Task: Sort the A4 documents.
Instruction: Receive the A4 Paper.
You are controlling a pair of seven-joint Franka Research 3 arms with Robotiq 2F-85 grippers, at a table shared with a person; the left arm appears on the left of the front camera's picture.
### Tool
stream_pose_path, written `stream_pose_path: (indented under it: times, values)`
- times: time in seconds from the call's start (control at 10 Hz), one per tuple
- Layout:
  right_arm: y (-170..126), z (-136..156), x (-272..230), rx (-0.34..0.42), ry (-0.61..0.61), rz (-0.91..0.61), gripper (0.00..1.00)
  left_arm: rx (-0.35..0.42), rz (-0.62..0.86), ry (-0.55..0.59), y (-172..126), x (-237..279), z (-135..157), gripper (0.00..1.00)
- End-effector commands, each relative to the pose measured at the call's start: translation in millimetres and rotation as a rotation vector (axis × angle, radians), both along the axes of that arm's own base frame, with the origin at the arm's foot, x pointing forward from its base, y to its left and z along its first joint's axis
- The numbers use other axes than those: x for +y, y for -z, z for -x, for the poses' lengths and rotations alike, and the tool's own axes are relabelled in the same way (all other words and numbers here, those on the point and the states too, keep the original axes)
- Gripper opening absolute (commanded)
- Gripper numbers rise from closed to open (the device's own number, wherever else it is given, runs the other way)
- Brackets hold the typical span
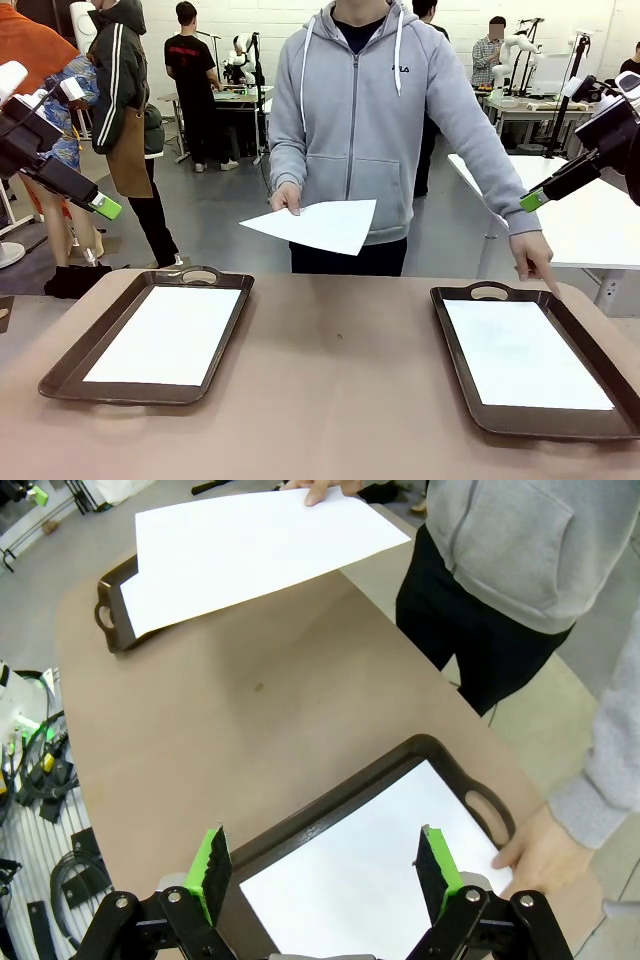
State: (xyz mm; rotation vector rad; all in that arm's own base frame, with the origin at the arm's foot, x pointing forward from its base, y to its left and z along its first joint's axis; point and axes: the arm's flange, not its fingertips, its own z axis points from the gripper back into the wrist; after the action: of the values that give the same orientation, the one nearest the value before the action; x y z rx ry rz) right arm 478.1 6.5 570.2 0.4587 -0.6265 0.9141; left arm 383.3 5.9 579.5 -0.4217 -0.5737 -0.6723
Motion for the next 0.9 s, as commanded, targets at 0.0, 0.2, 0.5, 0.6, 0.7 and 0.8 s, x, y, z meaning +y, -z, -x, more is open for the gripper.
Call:
stream_pose_path:
  times: [0.0, 0.2, 0.5, 0.6, 0.7, 0.8]
  values:
    - [-1.1, 0.6, 1.1, -0.002, -0.001, -0.003, 0.96, 0.0, 0.003, 0.002, 0.8, 0.1, 1.5, 1.0]
    - [-1.1, 0.6, 1.1, -0.002, -0.001, -0.003, 0.96, 0.0, 0.003, 0.002, 0.8, 0.1, 1.5, 1.0]
    - [-1.1, 0.6, 1.1, -0.002, -0.001, -0.003, 0.96, 0.0, 0.003, 0.002, 0.8, 0.1, 1.5, 1.0]
    - [-1.1, 0.6, 1.1, -0.002, -0.001, -0.003, 0.96, 0.0, 0.003, 0.002, 0.8, 0.1, 1.5, 1.0]
    - [-1.1, 0.6, 1.1, -0.002, -0.001, -0.003, 0.96, 0.0, 0.003, 0.002, 0.8, 0.1, 1.5, 1.0]
    - [-1.1, 0.6, 1.1, -0.002, -0.001, -0.003, 0.96, 0.0, 0.003, 0.002, 0.8, 0.1, 1.5, 1.0]
